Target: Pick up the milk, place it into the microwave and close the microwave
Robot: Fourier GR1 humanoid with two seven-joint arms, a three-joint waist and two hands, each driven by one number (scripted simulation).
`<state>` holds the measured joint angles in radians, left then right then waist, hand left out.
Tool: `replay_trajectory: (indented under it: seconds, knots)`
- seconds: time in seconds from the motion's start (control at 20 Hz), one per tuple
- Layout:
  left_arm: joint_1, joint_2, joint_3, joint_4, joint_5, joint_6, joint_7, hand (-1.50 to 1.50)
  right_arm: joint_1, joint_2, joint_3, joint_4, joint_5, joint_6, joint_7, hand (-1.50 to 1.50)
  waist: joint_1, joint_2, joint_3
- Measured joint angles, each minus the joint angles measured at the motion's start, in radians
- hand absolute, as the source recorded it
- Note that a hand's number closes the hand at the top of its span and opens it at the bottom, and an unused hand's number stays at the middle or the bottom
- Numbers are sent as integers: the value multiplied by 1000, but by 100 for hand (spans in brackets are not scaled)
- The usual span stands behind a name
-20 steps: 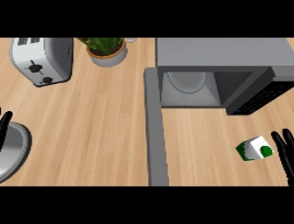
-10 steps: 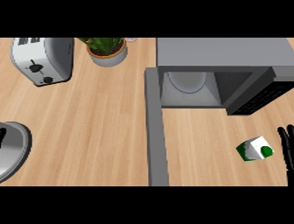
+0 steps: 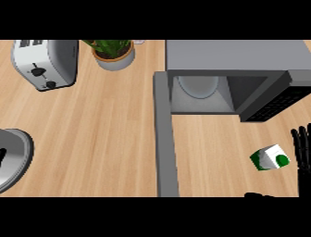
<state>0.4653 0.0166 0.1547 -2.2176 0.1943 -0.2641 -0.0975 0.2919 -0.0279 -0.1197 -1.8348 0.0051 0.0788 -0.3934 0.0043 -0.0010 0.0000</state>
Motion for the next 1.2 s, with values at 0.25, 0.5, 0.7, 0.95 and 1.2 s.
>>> replay_trajectory:
  seconds: [0.25, 0.5, 0.7, 0.95, 1.2]
  knots:
    - [43, -11, -16, -9, -9, -9, -31, -150, -40, -22, -59, 134, 8, -8, -82, -150, 1, 0, 0]
    - [59, -11, -12, -19, -4, -25, -41, -150, -78, -55, -118, 277, 12, -9, -162, -150, 1, 0, 0]
    - [56, -12, -38, -23, -24, -2, -36, -150, -106, -92, -156, 382, 2, 18, -218, -150, 0, 1, 0]
    - [57, -8, -14, -10, -9, -17, -53, -150, -163, -144, -191, 549, 5, 51, -288, -150, 2, 1, 0]
    - [63, -5, -3, -25, 10, -22, -36, -150, -219, -185, -207, 712, 23, 73, -358, -150, 2, 1, 0]
